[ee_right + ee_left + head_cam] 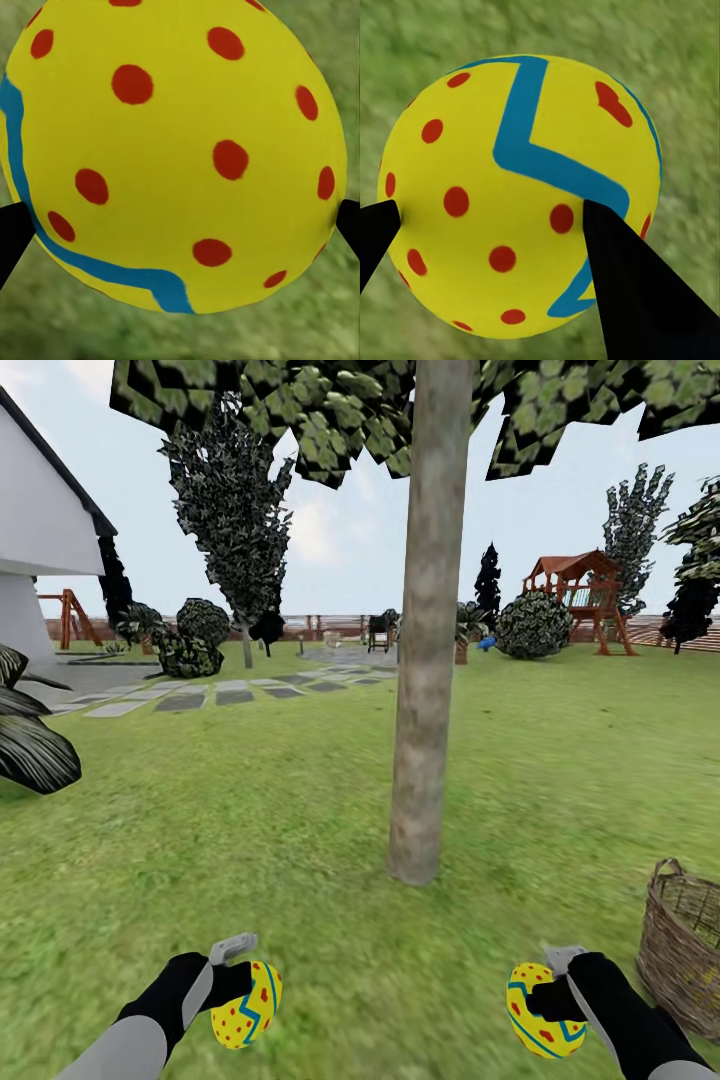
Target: Take the three Easter eggs out of the wicker basket on the lawn in the garden, then place them on the lawn next to a single tree (choose any tree) so that all three eggs are next to the same tree and none are left in the basket.
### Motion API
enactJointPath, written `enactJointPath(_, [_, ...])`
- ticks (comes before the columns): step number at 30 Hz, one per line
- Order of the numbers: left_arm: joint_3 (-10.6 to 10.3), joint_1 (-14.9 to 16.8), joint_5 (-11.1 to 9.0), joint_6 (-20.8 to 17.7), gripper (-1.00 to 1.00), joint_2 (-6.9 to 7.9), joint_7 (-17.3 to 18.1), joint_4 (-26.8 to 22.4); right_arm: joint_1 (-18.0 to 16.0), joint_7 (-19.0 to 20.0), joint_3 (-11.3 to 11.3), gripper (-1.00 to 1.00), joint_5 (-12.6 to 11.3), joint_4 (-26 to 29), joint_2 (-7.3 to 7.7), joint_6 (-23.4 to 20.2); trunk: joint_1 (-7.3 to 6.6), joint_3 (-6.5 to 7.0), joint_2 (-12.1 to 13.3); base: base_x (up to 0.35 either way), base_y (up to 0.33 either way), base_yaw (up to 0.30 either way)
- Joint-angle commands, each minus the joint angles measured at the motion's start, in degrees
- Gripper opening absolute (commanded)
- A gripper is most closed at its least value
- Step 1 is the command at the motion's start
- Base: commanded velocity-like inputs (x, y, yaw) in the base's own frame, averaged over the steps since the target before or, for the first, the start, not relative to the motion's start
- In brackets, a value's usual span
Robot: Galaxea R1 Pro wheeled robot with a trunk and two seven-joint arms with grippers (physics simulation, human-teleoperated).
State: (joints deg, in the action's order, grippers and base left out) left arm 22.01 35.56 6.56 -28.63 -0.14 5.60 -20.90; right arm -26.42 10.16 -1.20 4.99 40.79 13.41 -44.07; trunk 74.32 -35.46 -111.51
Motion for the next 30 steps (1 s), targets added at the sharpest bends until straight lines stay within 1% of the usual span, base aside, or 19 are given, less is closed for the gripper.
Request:
enactJointPath(1, [0.40, 0.05, 0.64, -0.28, -1.00, -0.04, 0.37, -0.10, -0.03, 0.39, -0.12, -1.00, 0.53, 0.08, 0.04, -0.23, 0.22, -0.25, -0.45, 0.000, 0.000, 0.000])
enactJointPath(30, [0.40, 0.04, 0.55, -0.28, -1.00, -0.26, 0.37, 0.15, -0.03, 0.39, -0.12, -1.00, 0.46, 0.08, 0.04, -0.14, 6.59, -5.46, -12.08, 0.000, 0.000, 0.000])
